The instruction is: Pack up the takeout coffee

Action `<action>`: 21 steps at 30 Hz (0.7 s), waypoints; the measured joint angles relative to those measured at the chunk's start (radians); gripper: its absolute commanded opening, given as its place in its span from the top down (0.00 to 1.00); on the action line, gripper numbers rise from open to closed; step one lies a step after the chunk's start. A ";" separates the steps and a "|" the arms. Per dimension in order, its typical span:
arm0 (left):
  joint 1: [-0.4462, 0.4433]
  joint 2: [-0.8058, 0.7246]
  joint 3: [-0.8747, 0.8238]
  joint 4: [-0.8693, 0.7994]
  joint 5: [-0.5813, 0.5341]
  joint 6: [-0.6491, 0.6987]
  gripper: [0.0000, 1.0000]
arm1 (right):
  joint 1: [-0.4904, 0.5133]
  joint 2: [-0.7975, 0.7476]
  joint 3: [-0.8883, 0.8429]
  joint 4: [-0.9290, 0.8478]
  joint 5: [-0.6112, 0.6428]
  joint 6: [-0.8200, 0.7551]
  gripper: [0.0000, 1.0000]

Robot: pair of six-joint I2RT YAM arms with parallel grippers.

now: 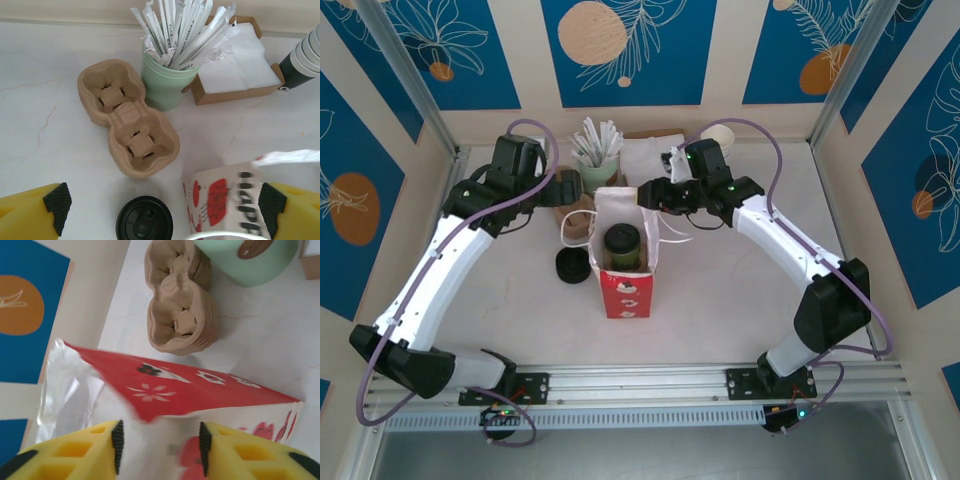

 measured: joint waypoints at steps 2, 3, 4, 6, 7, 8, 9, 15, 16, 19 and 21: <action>0.003 0.012 0.008 0.000 0.000 0.001 0.02 | -0.021 0.005 0.034 -0.018 0.002 -0.005 0.39; 0.005 0.018 0.014 -0.001 0.000 0.001 0.02 | -0.033 0.008 0.055 -0.028 0.003 -0.009 0.38; 0.008 0.027 0.024 -0.002 0.000 0.001 0.02 | -0.046 0.011 0.079 -0.037 0.006 -0.013 0.37; 0.016 0.042 0.046 -0.002 0.000 0.000 0.02 | -0.072 0.013 0.122 -0.053 0.007 -0.021 0.36; 0.022 0.049 0.058 -0.002 0.000 0.000 0.02 | -0.087 0.013 0.146 -0.063 0.007 -0.024 0.36; 0.027 0.055 0.068 0.000 0.000 0.000 0.02 | -0.100 0.013 0.167 -0.067 0.007 -0.028 0.36; 0.032 0.059 0.075 0.000 0.000 0.000 0.02 | -0.111 0.013 0.185 -0.071 0.007 -0.032 0.36; 0.076 0.103 0.139 0.000 0.011 -0.008 0.02 | -0.169 0.042 0.311 -0.121 0.033 -0.014 0.36; 0.085 0.114 0.151 0.000 0.018 -0.011 0.02 | -0.178 0.060 0.343 -0.136 0.037 -0.004 0.36; 0.112 0.155 0.191 -0.002 0.038 -0.029 0.03 | -0.199 0.130 0.443 -0.187 0.040 0.031 0.37; 0.130 0.189 0.225 -0.004 0.053 -0.042 0.04 | -0.210 0.183 0.510 -0.224 0.037 0.059 0.39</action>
